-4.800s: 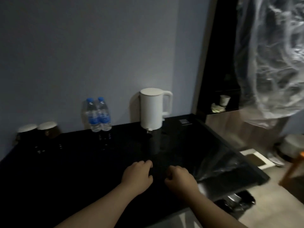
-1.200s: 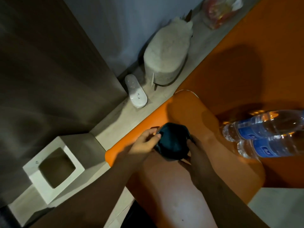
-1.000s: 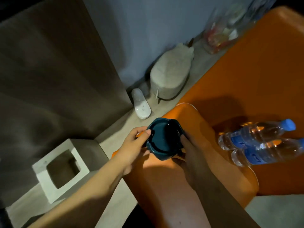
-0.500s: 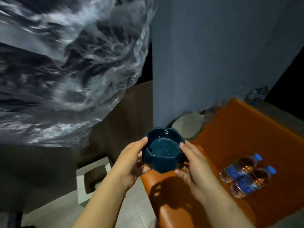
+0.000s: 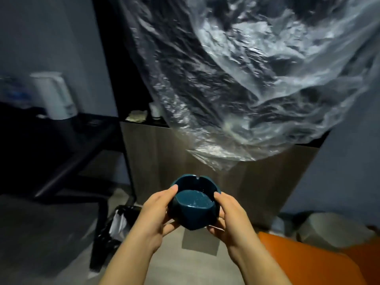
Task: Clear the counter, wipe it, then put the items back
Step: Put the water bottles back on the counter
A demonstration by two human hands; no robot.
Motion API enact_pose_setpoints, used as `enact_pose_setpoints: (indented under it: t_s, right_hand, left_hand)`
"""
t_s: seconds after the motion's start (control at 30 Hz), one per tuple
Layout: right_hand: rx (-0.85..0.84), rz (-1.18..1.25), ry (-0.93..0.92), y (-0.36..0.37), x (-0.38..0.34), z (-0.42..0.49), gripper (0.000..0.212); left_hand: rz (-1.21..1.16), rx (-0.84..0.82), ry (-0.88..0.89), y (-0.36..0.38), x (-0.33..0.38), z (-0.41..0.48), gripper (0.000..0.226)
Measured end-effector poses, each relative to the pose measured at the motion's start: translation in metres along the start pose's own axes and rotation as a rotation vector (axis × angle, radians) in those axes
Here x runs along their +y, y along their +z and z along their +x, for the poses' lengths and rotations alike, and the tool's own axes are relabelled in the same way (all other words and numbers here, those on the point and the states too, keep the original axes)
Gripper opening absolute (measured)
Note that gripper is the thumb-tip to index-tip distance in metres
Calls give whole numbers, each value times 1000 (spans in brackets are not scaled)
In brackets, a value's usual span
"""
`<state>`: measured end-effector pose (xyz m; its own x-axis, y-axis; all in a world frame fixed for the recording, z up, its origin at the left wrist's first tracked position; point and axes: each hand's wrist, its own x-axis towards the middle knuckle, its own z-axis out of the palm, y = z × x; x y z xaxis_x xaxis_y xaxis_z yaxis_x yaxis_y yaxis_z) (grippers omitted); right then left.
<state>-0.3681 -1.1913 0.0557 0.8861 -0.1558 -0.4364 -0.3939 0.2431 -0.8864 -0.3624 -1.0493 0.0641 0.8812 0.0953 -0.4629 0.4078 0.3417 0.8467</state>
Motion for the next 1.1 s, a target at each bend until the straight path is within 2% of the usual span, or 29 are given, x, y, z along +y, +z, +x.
enact_pose_setpoints:
  t_s: [0.17,0.33,0.53,0.8,1.1]
  right_hand:
    - [-226,-157,97,139,34,-10,13]
    - [-431,-255,178,300,82,-46,14]
    - [-580,-350,266,463,138,-100,12]
    - [-712,-465,307,609,178,-125,11]
    - [-856,-505,271,788,203,-78,8]
  left_hand:
    - [-154,223,26,-143,31,-8,24]
    - [-262,430,73,-304,68,-33,17]
    - [-339,614,139,-466,99,-66,24]
    - [-455,755,149,-600,126,-66,16]
    - [-527,874,196,-731,202,14,16]
